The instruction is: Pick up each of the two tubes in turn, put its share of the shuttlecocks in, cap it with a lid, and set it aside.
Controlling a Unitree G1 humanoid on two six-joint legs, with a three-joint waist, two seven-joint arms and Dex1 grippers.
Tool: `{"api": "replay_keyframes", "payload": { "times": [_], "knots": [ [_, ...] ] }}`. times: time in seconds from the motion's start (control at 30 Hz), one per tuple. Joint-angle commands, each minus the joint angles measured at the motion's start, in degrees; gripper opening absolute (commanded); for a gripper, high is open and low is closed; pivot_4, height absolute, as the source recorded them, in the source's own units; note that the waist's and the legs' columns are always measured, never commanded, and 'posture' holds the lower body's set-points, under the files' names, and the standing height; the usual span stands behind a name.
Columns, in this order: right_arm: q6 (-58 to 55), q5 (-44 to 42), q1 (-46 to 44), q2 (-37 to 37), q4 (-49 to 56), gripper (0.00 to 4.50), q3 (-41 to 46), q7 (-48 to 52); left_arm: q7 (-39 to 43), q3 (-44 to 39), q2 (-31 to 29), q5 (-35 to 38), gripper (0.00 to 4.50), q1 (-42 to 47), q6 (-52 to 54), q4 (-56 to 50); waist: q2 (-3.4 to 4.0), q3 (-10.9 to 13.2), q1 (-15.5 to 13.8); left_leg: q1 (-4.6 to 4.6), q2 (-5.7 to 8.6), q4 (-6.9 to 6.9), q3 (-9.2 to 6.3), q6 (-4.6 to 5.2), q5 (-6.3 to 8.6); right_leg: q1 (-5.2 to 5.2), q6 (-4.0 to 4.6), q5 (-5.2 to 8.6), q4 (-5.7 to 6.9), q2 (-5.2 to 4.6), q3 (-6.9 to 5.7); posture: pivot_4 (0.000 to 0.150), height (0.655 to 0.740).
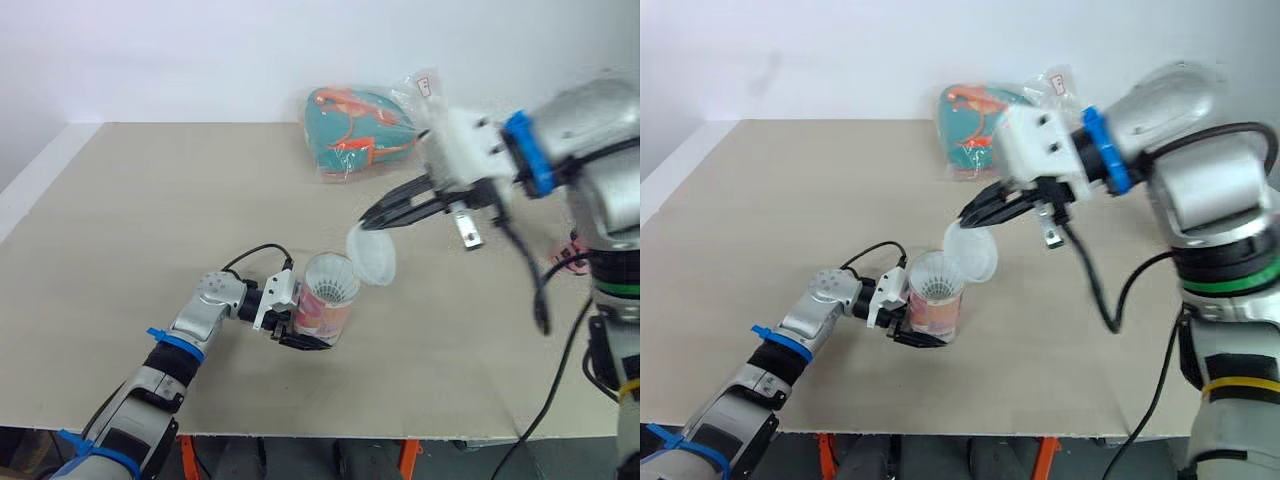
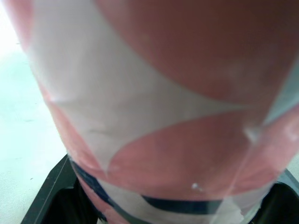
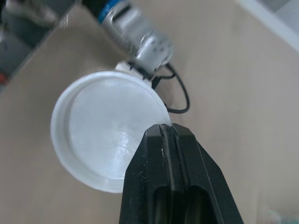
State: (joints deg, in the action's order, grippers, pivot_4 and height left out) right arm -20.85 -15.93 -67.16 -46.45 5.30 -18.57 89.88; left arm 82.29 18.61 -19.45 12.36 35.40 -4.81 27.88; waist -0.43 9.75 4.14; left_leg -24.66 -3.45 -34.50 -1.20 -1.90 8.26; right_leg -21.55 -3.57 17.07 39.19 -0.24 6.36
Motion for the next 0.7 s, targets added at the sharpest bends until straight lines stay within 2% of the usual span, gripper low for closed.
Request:
{"api": "replay_keyframes", "payload": {
  "times": [0.03, 0.37, 0.7],
  "knots": [
    [5.9, 3.9, -3.3, 2.3, -1.8, 0.06, -2.0, 1.3, 0.5, 1.0, -2.3, -2.9, 3.07, -0.5, 2.9, 2.5, 0.0, 0.0, 0.0, -0.02, 0.0, 0.0, 0.01, 0.0, 0.0, -0.03, -0.01, 0.0, 0.0, 0.0, 0.0, 0.15, 0.74],
    [13.1, 5.7, -4.9, 5.1, -5.0, 0.06, -5.6, 2.6, 0.1, 0.4, -3.2, -2.8, 3.07, -1.5, 3.2, 1.2, 0.0, 0.0, 0.1, -0.02, -0.04, 0.02, -0.02, 0.0, 0.0, -0.05, 0.05, 0.0, 0.01, 0.06, 0.0, 0.15, 0.74],
    [9.0, 0.8, -6.3, 6.0, -2.7, 0.06, -5.9, 2.6, -0.4, 0.2, -3.3, -2.6, 3.07, -1.7, 3.7, 0.9, -0.01, 0.0, 0.3, -0.02, -0.14, 0.06, -0.03, 0.0, 0.0, -0.08, 0.12, 0.0, 0.02, 0.17, 0.0, 0.15, 0.74]
  ]
}}
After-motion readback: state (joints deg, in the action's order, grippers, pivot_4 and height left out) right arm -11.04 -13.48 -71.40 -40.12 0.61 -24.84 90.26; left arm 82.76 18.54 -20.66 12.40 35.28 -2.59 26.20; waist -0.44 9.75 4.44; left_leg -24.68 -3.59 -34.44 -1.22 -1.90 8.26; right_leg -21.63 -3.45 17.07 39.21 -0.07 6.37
